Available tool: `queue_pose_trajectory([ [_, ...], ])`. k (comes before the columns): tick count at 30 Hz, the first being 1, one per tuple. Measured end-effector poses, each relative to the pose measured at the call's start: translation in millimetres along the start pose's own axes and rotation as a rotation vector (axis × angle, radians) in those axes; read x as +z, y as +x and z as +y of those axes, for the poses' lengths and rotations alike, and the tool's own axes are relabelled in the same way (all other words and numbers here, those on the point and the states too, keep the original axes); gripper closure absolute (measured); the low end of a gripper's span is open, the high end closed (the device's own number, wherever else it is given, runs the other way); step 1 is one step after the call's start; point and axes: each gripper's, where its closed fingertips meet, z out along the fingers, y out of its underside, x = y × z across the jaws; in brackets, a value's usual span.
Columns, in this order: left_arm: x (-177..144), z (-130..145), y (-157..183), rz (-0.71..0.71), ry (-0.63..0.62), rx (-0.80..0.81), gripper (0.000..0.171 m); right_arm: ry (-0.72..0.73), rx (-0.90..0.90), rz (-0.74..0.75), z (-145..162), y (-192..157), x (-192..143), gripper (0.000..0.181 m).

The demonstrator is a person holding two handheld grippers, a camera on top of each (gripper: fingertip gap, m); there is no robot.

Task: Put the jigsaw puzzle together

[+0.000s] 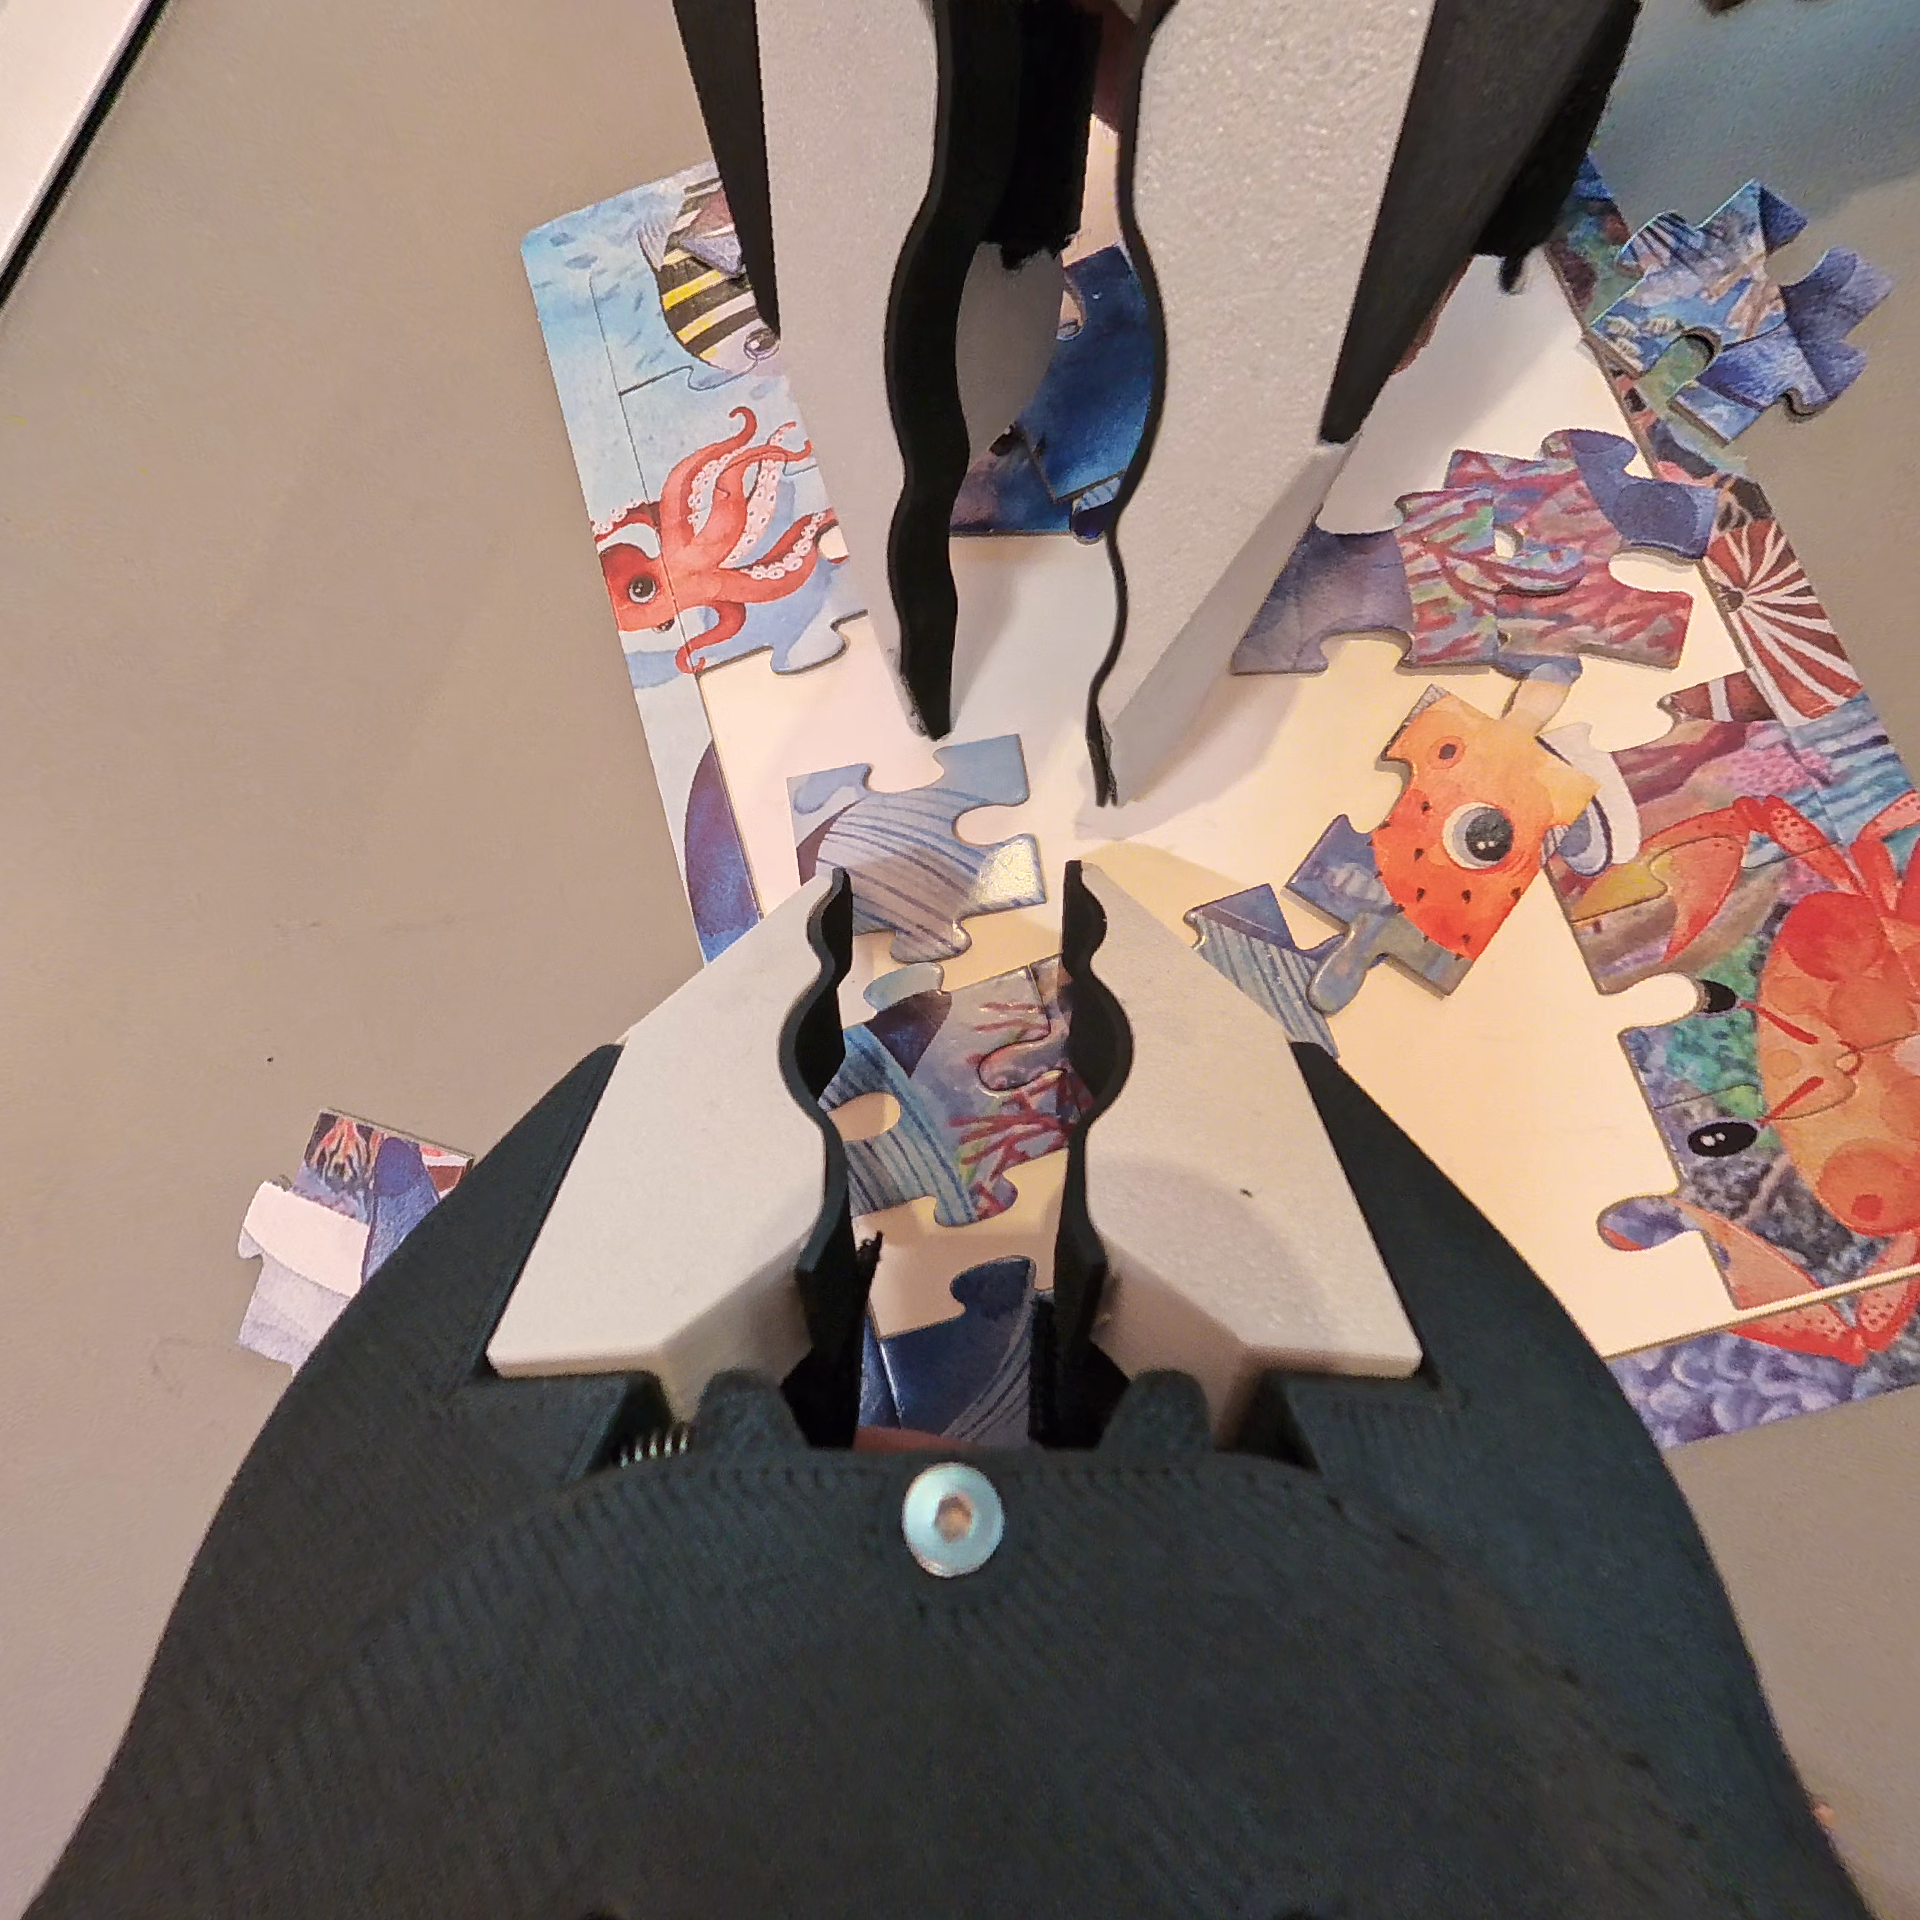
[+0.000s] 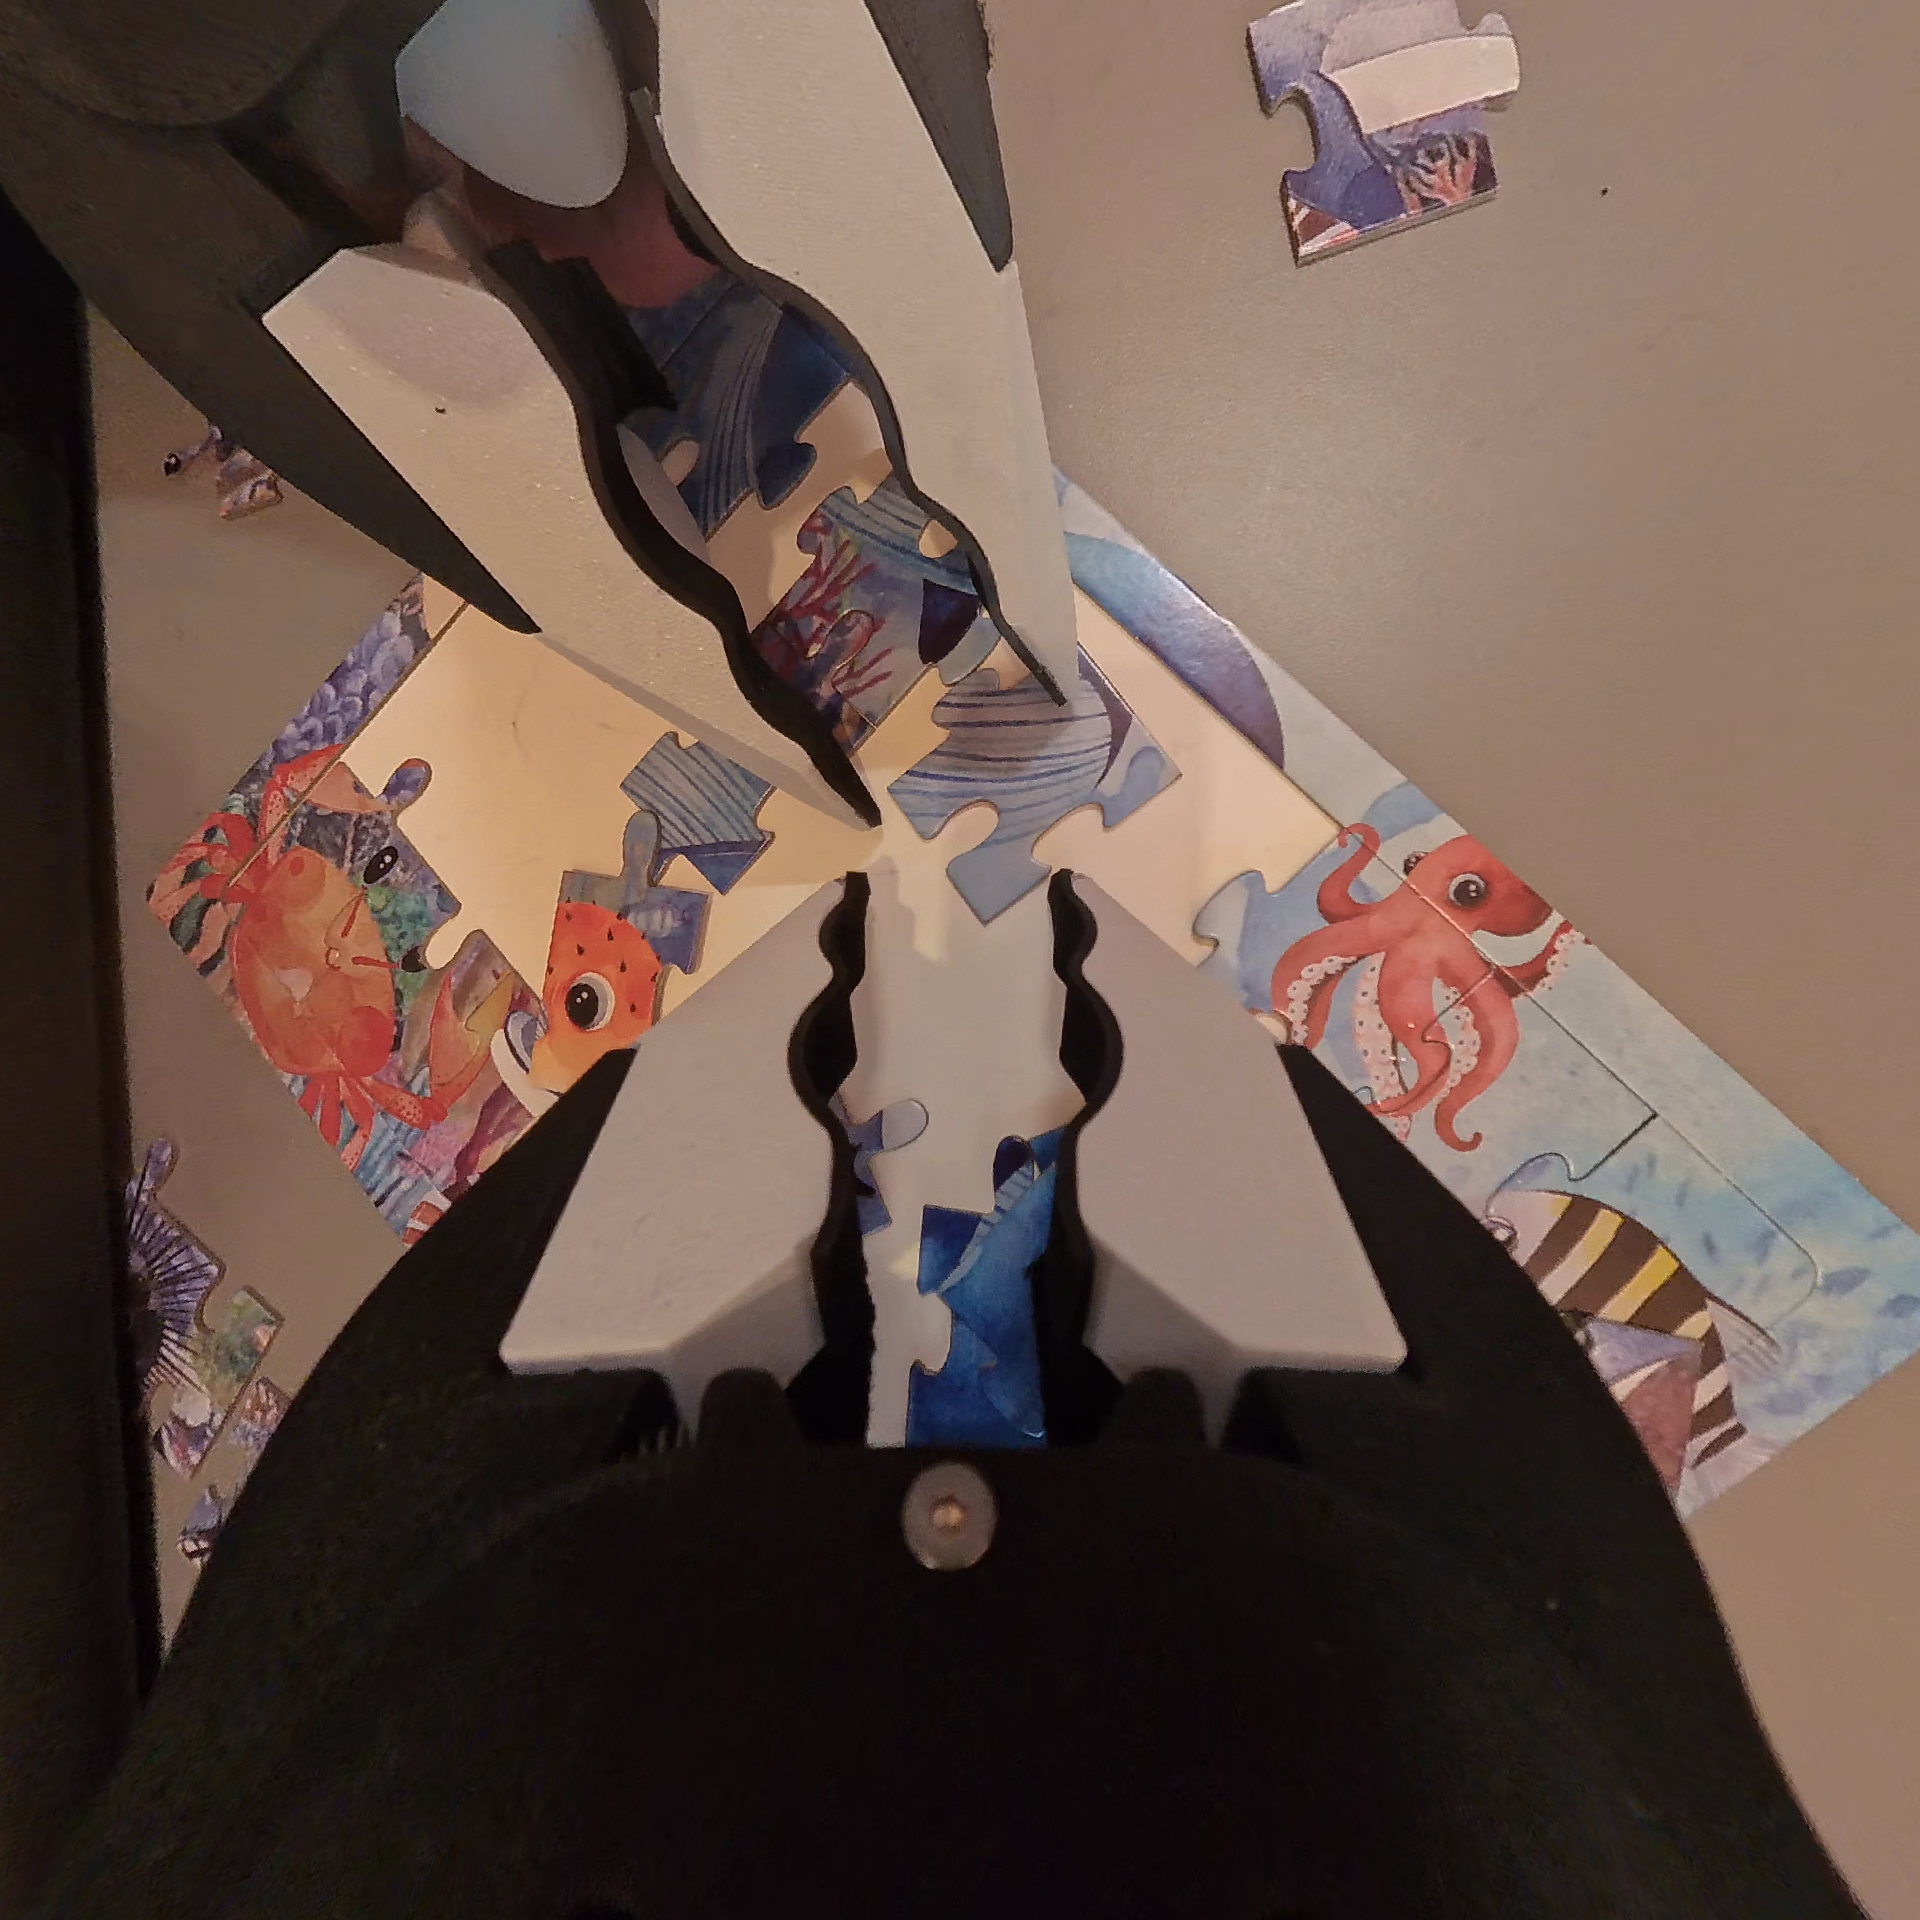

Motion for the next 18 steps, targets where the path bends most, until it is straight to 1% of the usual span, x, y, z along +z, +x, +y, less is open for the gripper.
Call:
queue_pose_trajectory([
  [9,-3,3,-4,-0.020,-0.017,0.007,0.129,-0.018,-0.022,0.000,3,-1,0,0.168],
  [12,-5,5,-6,-0.030,-0.026,0.009,0.128,-0.012,-0.024,0.011,2,1,0,0.172],
  [16,-10,11,-11,-0.051,-0.049,0.013,0.128,0.001,-0.015,0.014,0,1,0,0.172],
  [18,-15,13,-12,-0.047,-0.049,0.007,0.126,0.005,-0.011,0.016,-1,1,1,0.166],
])
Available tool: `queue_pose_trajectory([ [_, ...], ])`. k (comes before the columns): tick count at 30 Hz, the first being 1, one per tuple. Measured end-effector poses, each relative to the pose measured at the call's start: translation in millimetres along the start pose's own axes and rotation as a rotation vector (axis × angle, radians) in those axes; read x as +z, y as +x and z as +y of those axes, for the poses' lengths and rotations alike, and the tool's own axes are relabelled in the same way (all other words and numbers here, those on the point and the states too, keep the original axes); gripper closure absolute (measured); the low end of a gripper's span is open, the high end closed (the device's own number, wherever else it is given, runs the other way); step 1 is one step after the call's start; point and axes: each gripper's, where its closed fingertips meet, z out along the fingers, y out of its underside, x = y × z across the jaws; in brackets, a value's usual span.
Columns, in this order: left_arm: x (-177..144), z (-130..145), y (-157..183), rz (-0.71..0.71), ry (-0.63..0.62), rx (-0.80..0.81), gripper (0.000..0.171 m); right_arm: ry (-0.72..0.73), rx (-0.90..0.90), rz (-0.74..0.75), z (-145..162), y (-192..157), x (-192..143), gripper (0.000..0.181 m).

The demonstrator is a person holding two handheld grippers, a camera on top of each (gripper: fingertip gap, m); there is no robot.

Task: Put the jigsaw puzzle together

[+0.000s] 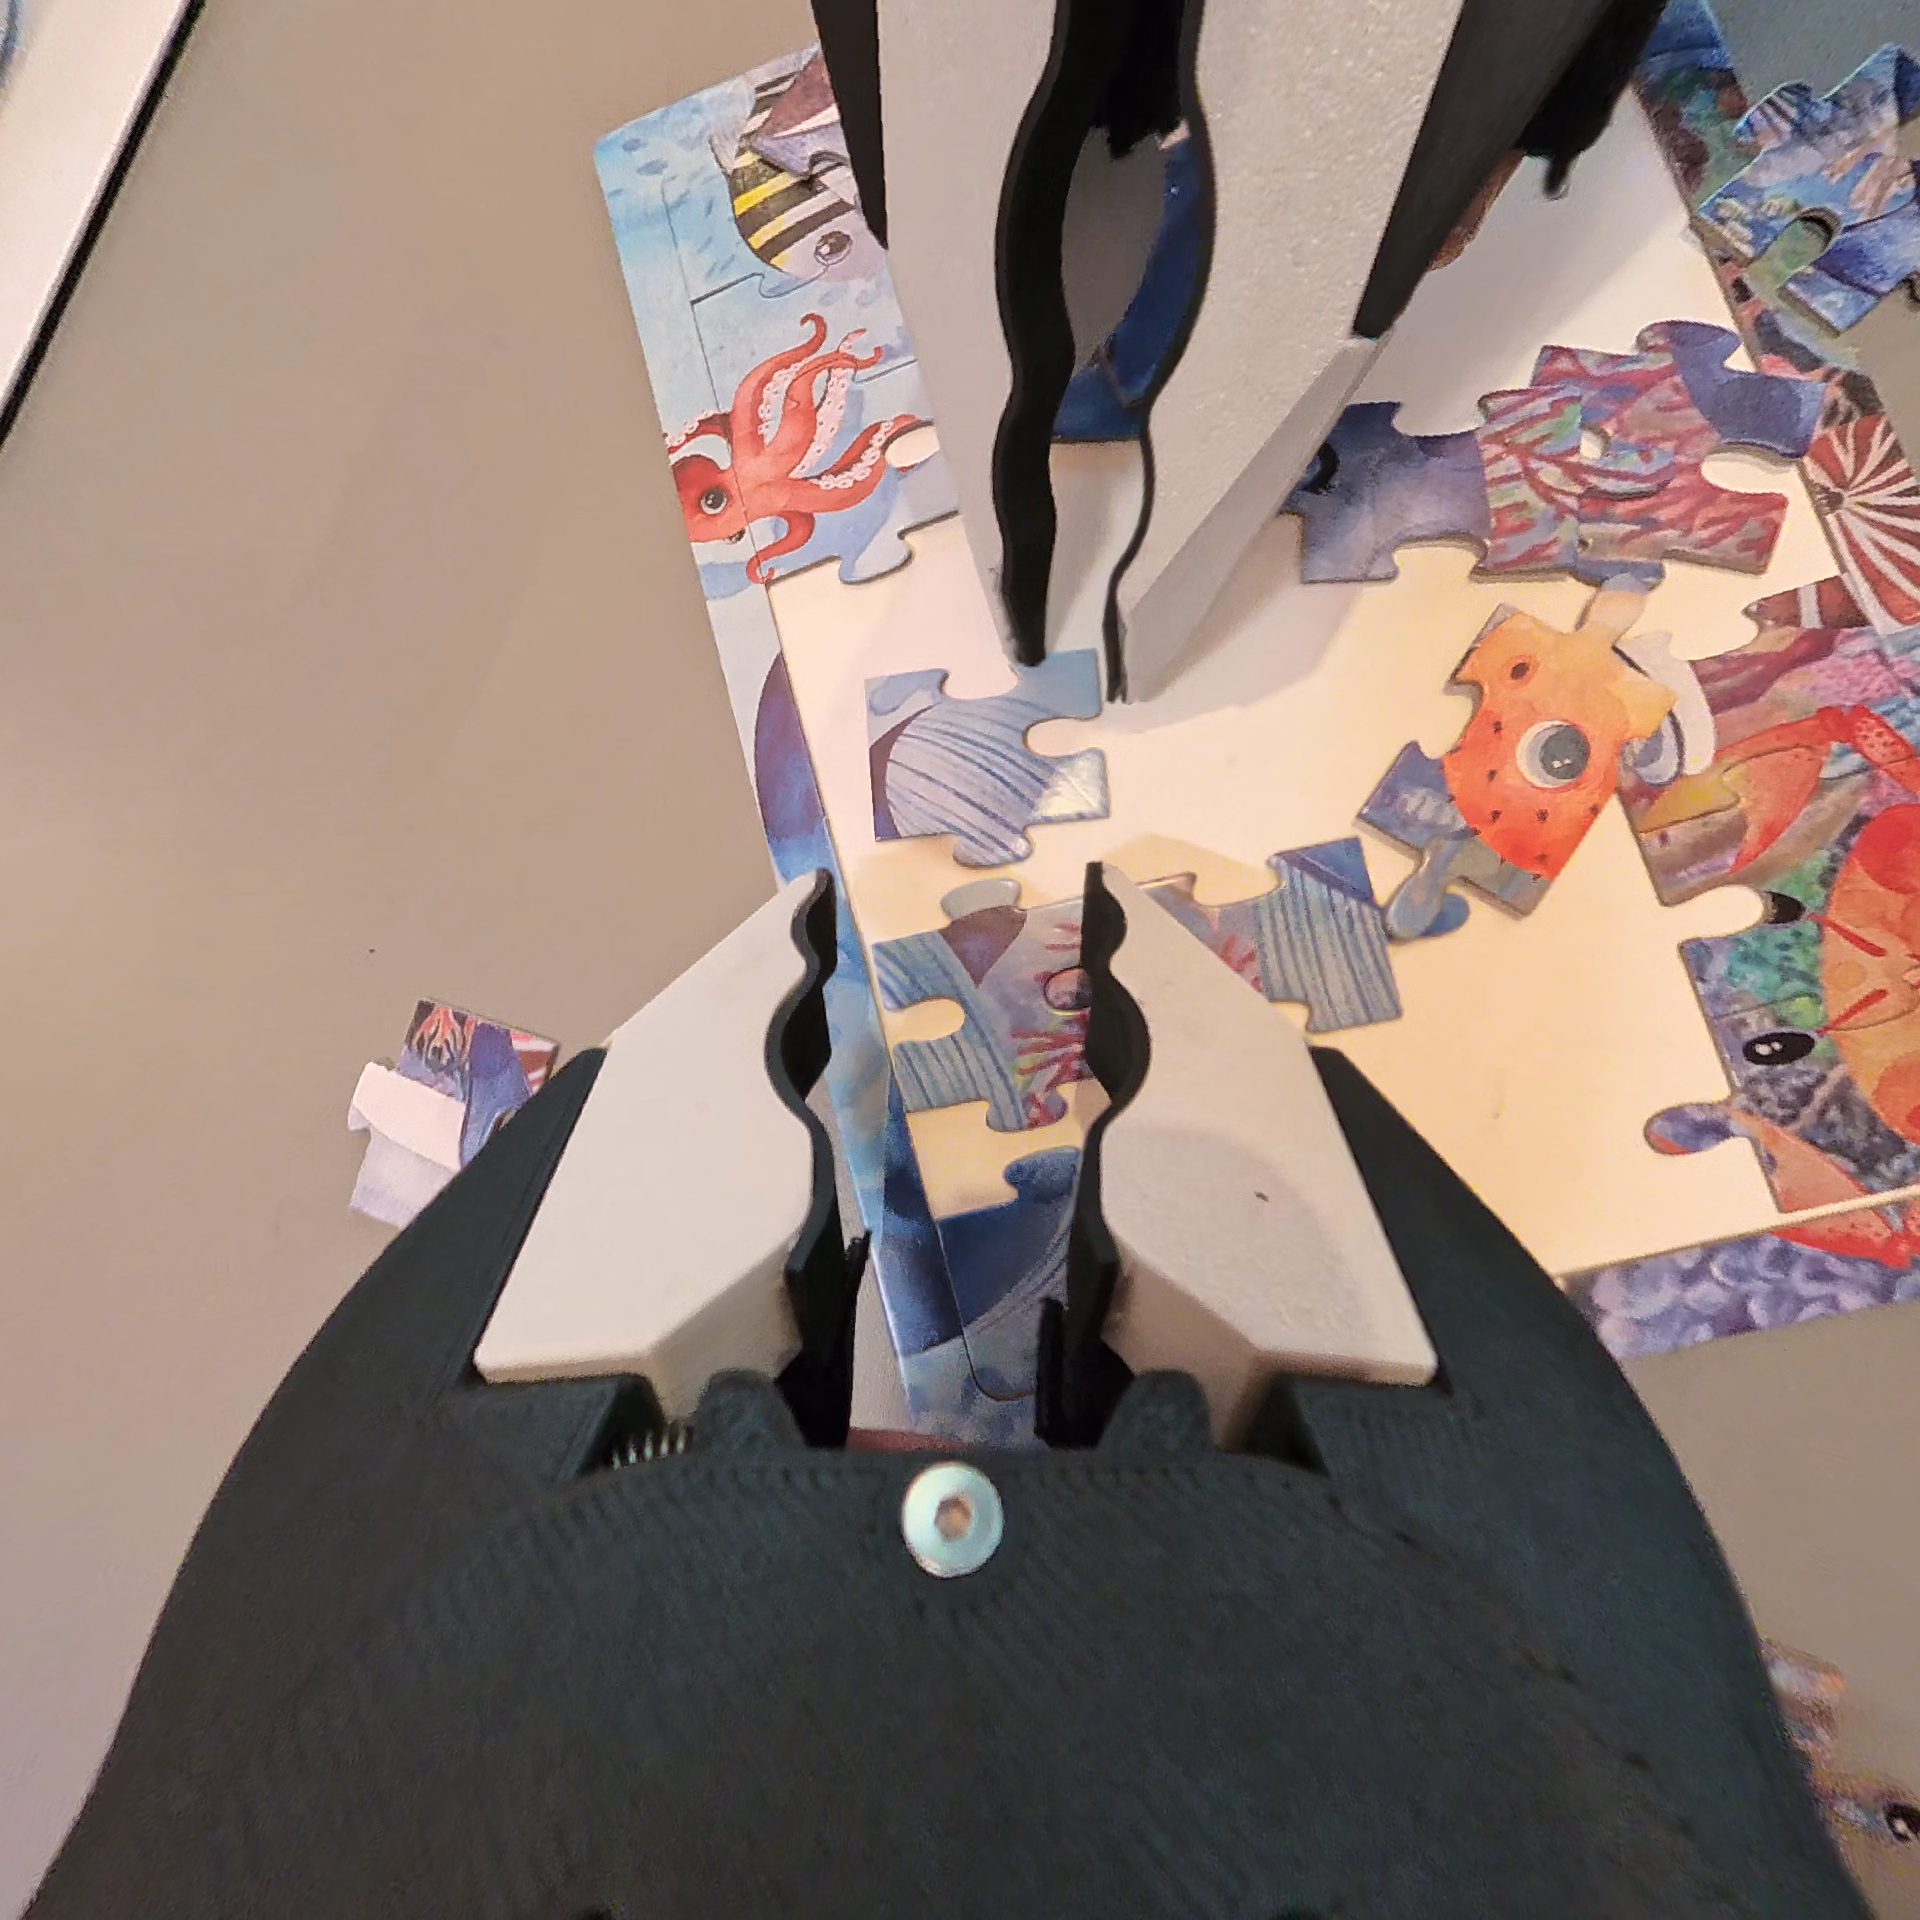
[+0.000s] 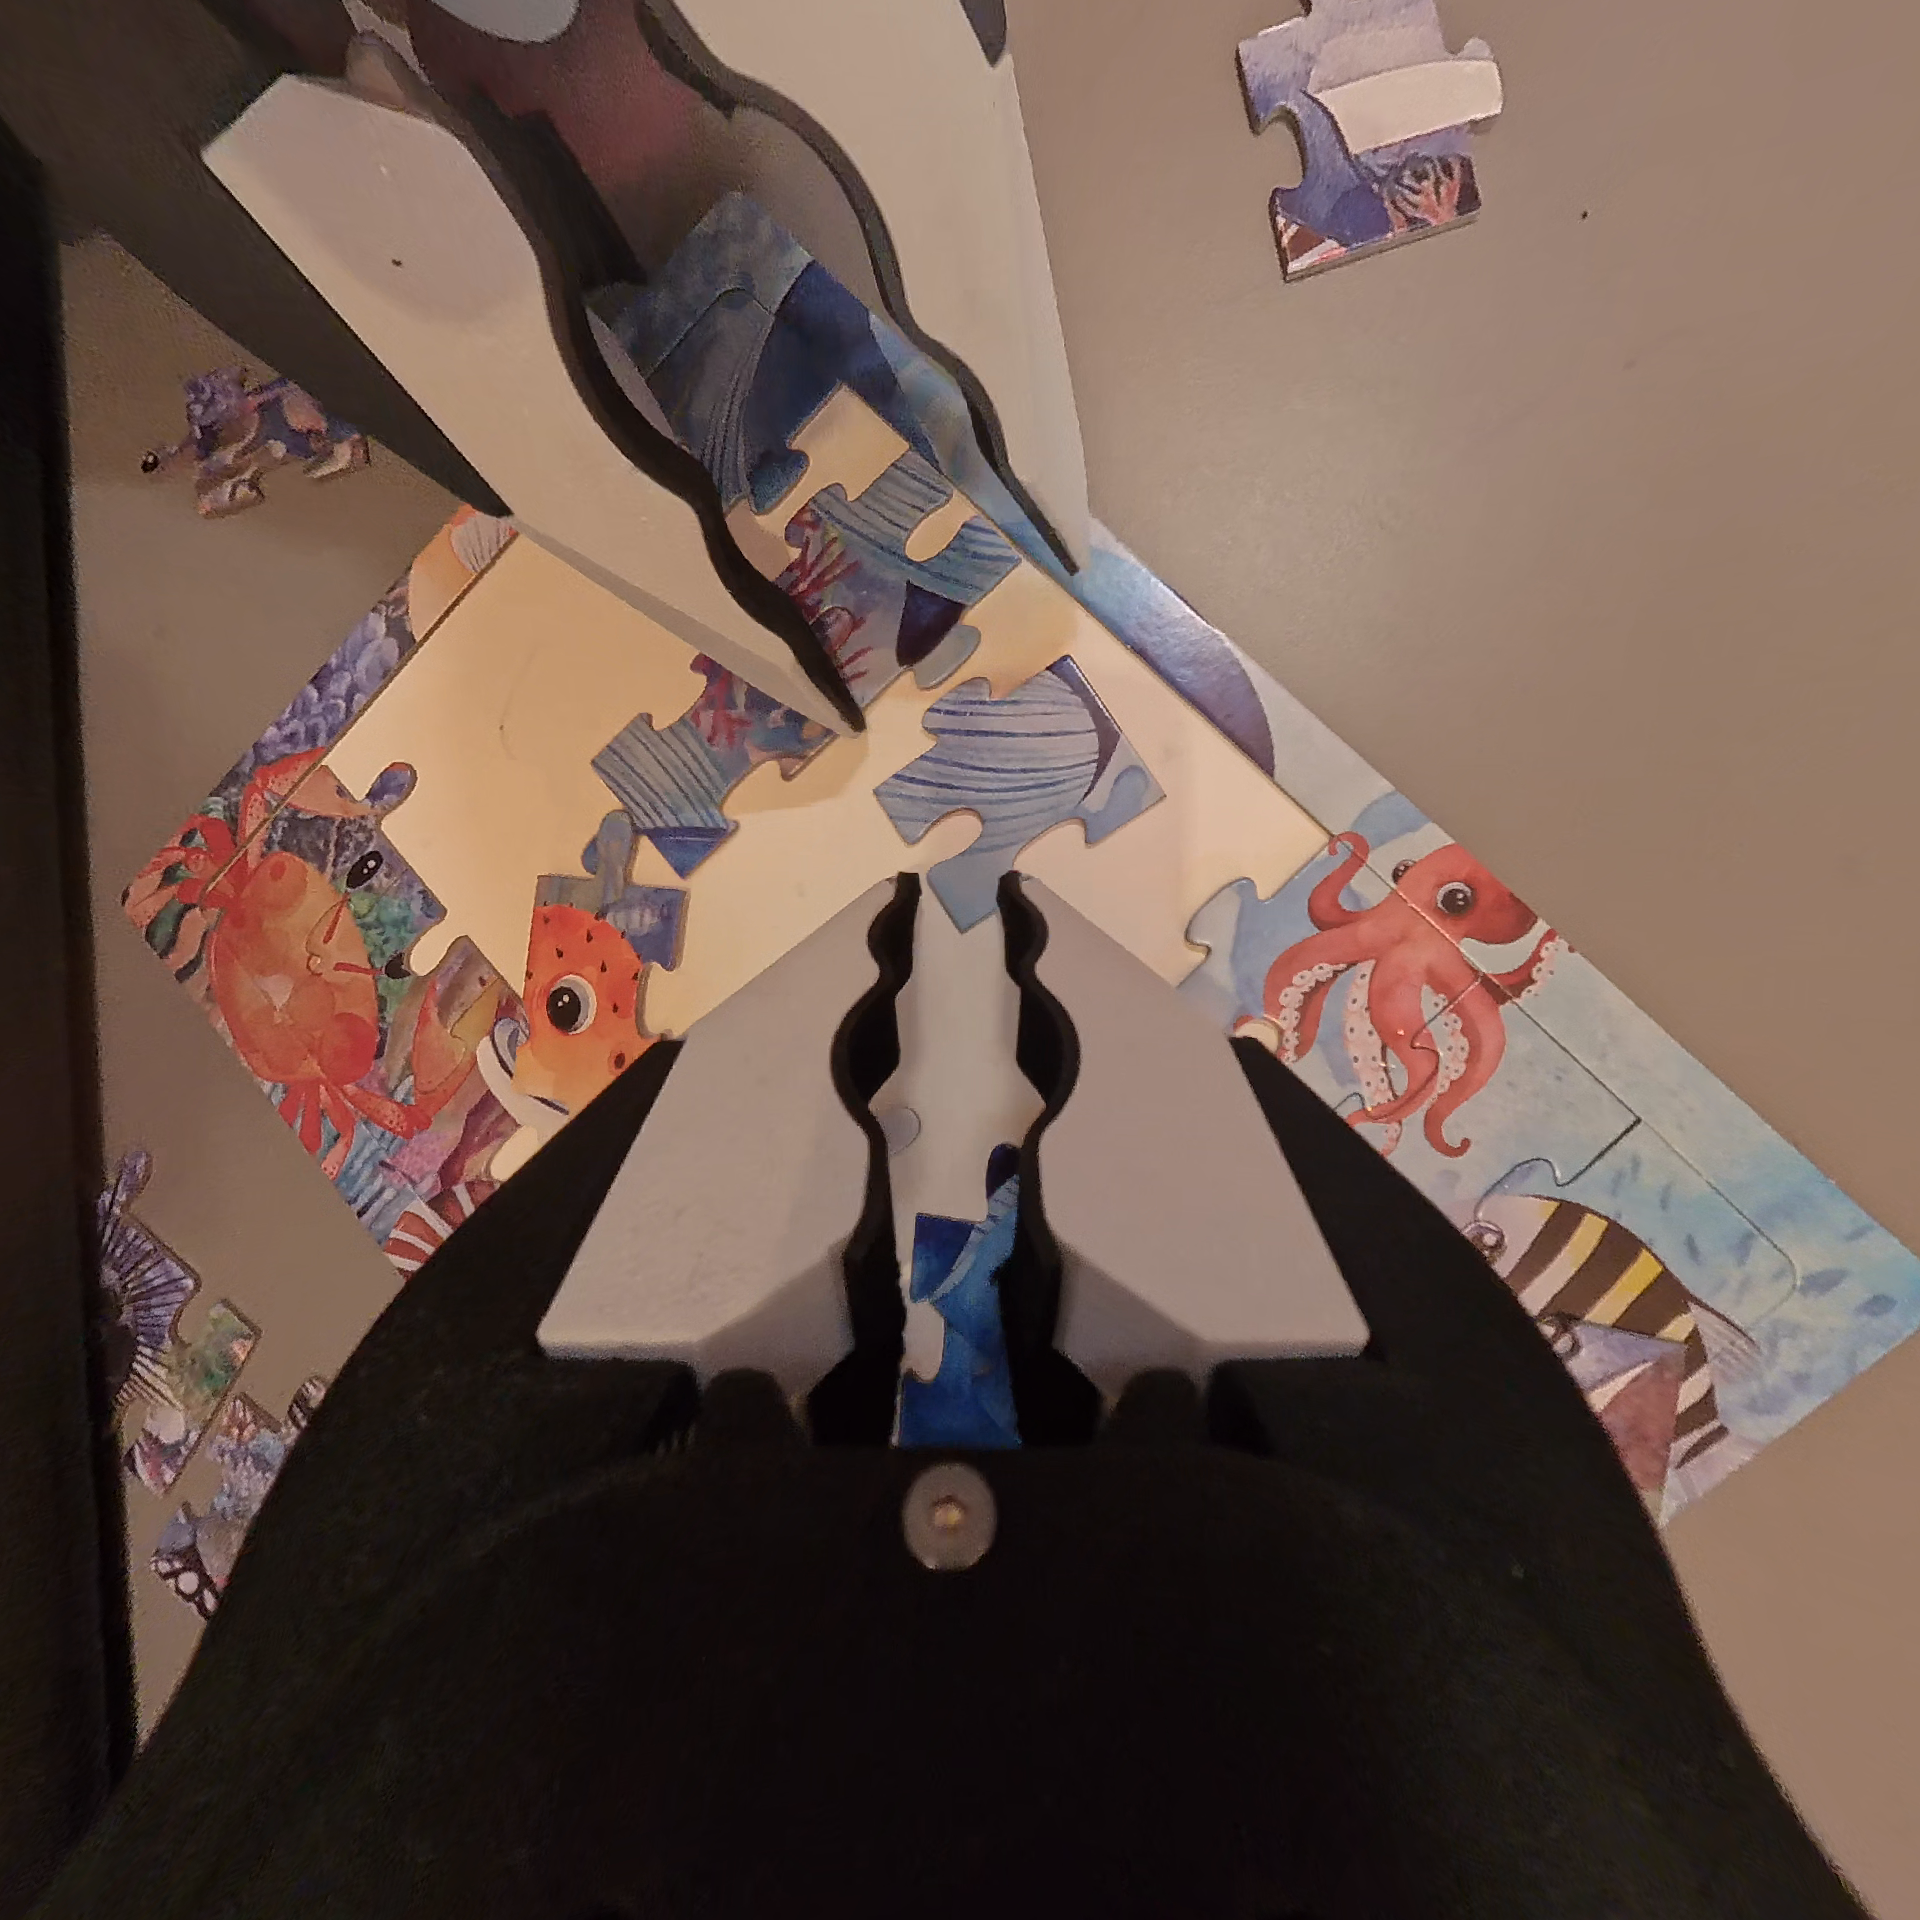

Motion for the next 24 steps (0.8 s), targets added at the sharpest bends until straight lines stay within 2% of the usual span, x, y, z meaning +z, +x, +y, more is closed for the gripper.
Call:
queue_pose_trajectory([
  [4,-8,4,-4,-0.005,-0.008,-0.007,0.127,-0.001,0.000,0.006,-1,-2,2,0.155],
  [7,-7,10,3,0.034,-0.034,-0.010,0.128,-0.006,-0.018,0.043,-2,2,3,0.163],
  [13,-12,17,-4,0.011,-0.059,-0.013,0.129,0.019,-0.003,0.033,-4,3,5,0.179],
  [18,-17,26,-8,0.001,-0.087,-0.020,0.134,0.016,-0.008,0.014,-2,1,4,0.181],
  [24,-22,33,-10,0.000,-0.101,-0.028,0.136,0.015,-0.019,-0.007,-5,-6,6,0.158],
])
